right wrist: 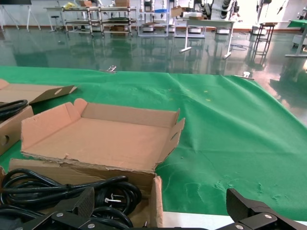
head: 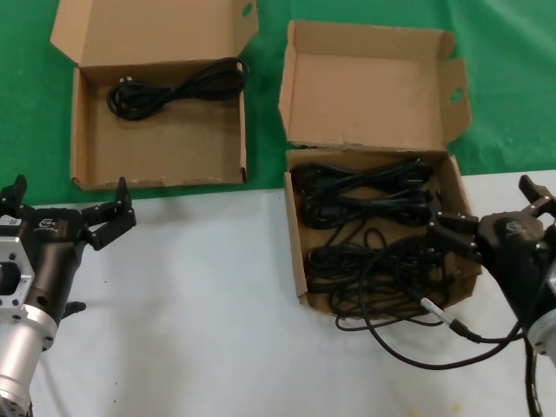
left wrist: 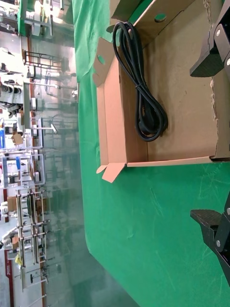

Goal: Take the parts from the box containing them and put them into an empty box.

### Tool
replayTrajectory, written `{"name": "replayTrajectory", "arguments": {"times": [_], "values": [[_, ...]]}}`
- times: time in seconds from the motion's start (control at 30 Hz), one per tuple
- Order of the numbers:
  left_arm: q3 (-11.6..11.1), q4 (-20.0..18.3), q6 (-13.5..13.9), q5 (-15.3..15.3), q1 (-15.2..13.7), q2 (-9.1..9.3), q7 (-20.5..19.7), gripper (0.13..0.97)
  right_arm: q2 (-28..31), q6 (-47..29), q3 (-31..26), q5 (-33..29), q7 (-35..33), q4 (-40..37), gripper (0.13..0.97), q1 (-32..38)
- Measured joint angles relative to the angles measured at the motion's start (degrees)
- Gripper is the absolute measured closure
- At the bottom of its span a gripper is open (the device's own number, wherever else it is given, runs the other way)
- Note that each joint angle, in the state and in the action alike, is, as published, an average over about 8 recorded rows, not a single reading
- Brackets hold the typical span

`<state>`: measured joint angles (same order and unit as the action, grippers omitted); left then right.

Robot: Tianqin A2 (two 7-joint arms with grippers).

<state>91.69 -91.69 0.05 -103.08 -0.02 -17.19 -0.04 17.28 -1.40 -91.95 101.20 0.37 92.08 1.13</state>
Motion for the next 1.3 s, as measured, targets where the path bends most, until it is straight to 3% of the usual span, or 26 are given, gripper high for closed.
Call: {"name": "replayTrajectory", "arguments": {"times": [1.3], "values": [[0.0, 0.0, 0.0, 0.0, 0.0, 0.0, 0.0, 0.132, 0.0, 0.0, 0.0, 0.0, 0.0, 0.0, 0.129, 0.0]]}}
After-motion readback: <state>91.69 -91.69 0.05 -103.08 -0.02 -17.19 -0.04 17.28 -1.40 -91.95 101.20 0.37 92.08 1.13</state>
